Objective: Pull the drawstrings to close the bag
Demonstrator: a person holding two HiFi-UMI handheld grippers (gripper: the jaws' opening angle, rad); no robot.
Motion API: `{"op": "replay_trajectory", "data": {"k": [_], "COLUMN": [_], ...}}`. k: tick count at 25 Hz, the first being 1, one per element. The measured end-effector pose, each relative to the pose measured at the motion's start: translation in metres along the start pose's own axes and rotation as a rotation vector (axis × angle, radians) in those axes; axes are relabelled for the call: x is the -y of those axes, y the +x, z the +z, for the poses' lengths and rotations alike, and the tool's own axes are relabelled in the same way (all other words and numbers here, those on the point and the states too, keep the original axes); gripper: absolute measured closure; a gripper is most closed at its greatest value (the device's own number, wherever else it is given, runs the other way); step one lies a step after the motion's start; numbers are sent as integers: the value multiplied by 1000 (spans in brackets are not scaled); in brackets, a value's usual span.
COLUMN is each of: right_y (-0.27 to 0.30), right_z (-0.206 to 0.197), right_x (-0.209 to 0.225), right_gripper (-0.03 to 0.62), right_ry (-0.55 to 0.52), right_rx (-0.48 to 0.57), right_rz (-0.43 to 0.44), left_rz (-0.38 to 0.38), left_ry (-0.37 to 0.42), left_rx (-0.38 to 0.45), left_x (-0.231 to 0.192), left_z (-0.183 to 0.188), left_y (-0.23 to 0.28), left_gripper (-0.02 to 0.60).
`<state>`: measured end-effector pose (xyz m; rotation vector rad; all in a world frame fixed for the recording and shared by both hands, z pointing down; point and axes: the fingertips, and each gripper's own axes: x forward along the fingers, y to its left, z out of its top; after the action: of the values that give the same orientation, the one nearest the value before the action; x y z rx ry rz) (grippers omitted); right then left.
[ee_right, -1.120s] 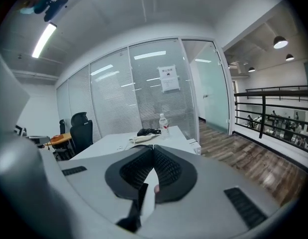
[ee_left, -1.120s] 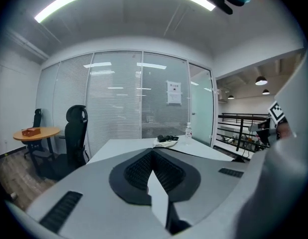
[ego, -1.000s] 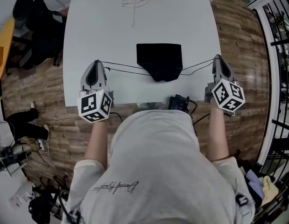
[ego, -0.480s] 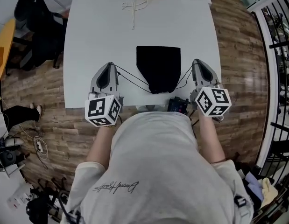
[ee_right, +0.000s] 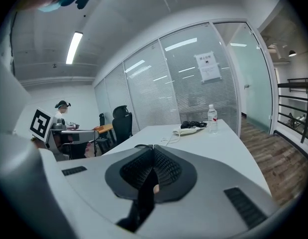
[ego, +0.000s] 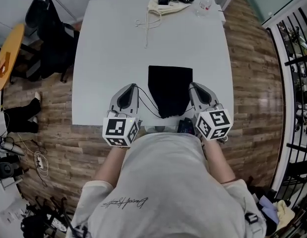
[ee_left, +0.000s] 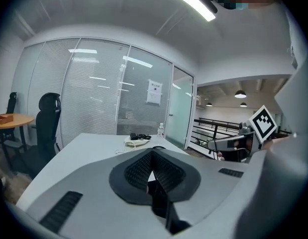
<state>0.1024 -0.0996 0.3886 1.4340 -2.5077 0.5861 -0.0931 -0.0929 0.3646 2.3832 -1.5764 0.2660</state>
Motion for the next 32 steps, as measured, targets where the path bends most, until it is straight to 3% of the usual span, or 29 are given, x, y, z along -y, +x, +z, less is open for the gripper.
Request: {"op": "replay_trajectory", "data": {"k": [7,32], "right_y": [7,16], "right_z": [-3,-2], "right_x": [-16,-25], "right_gripper": [569,569], "right_ry": [-20,-61], "right_rx": [-22,-53], "right_rz": [45,72], "left_rz": [-40,-50], "left_ry": [9,16], "left_rx": [-1,3], "left_x": [12,8], "left_z": [0,4], "left_y": [4,4], "left_gripper": [571,571]}}
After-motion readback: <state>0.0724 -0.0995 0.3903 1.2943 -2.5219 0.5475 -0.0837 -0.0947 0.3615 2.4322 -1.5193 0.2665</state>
